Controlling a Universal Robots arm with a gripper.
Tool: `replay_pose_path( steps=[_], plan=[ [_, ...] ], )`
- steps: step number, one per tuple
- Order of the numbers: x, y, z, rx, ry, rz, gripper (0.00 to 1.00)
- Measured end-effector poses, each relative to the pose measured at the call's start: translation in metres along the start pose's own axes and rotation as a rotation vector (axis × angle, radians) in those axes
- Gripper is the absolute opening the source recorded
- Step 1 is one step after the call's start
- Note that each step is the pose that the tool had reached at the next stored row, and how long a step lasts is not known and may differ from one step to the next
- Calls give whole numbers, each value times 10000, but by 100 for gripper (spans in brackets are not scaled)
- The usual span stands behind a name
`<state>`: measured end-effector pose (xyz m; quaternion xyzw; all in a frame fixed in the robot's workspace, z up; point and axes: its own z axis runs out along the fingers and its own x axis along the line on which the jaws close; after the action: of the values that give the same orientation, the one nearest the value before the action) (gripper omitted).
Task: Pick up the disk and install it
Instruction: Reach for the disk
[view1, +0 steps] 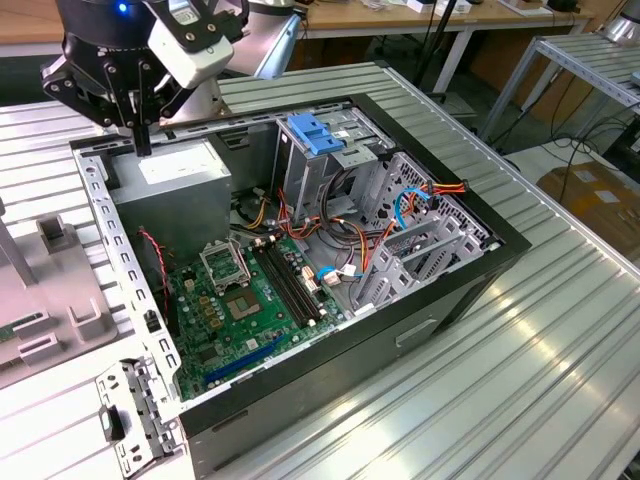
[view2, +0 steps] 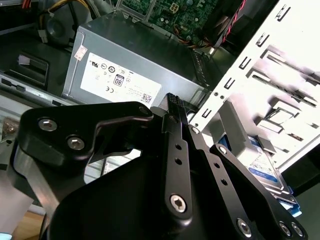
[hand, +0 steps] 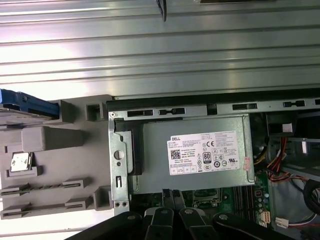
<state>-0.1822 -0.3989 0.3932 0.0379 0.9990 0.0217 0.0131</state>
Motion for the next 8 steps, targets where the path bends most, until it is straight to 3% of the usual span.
replay_pose_path(
  steps=[8],
  plan=[
    [67,-5,-1,0,0,0,11]
  ],
)
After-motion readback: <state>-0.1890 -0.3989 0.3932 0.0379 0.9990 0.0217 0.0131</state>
